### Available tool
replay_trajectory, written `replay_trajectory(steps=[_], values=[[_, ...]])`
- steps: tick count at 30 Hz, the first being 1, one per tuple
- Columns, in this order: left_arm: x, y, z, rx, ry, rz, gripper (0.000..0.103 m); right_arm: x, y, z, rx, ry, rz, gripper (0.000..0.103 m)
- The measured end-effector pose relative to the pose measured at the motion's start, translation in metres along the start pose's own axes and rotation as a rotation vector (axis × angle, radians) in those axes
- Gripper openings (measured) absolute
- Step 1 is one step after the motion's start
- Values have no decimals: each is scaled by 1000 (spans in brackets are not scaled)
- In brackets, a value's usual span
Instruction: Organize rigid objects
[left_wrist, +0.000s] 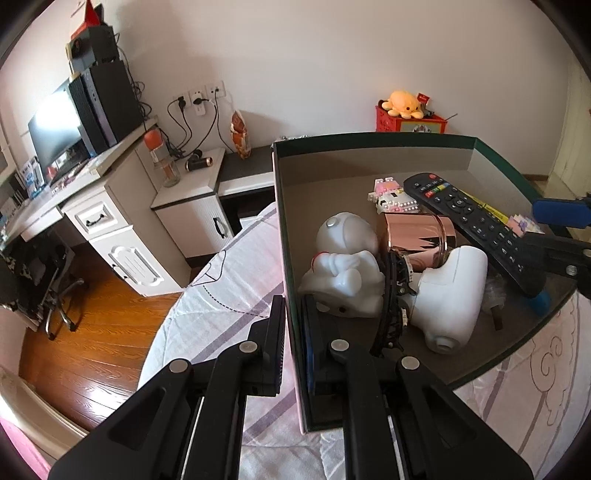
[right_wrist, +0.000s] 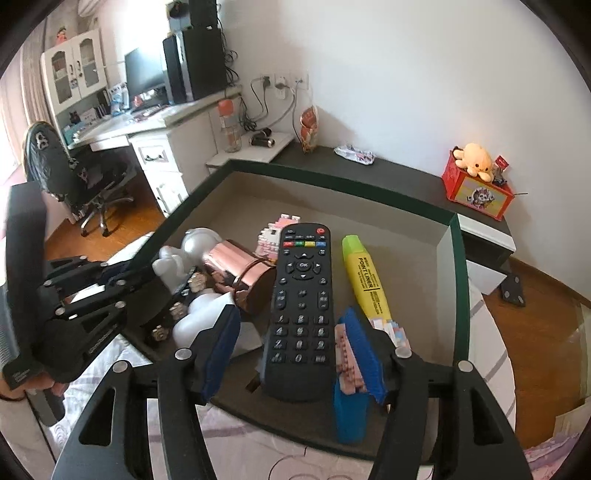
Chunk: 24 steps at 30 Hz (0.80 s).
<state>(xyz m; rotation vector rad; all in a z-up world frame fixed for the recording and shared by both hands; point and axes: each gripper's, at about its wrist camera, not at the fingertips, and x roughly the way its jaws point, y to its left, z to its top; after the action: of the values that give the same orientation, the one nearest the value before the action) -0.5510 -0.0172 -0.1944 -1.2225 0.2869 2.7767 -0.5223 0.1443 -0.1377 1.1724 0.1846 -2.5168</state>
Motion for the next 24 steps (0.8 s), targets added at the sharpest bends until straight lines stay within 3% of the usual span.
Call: replay_trajectory(steps=[4,16,20,24], values=[[-10,-1,1,8,-13,14,9,-16,-2,-10,4,-26,0,71],[-60,-12,-5,36,-81,51,12,-52,-3,-41,31,-81,25,76],[-82,-19,-11,54,-105,52,21,-66,-1,-50,39,-110,19,76],[-109,-28,-22,52,-143,39,46,-82,1,-59,60,-147,0,80]])
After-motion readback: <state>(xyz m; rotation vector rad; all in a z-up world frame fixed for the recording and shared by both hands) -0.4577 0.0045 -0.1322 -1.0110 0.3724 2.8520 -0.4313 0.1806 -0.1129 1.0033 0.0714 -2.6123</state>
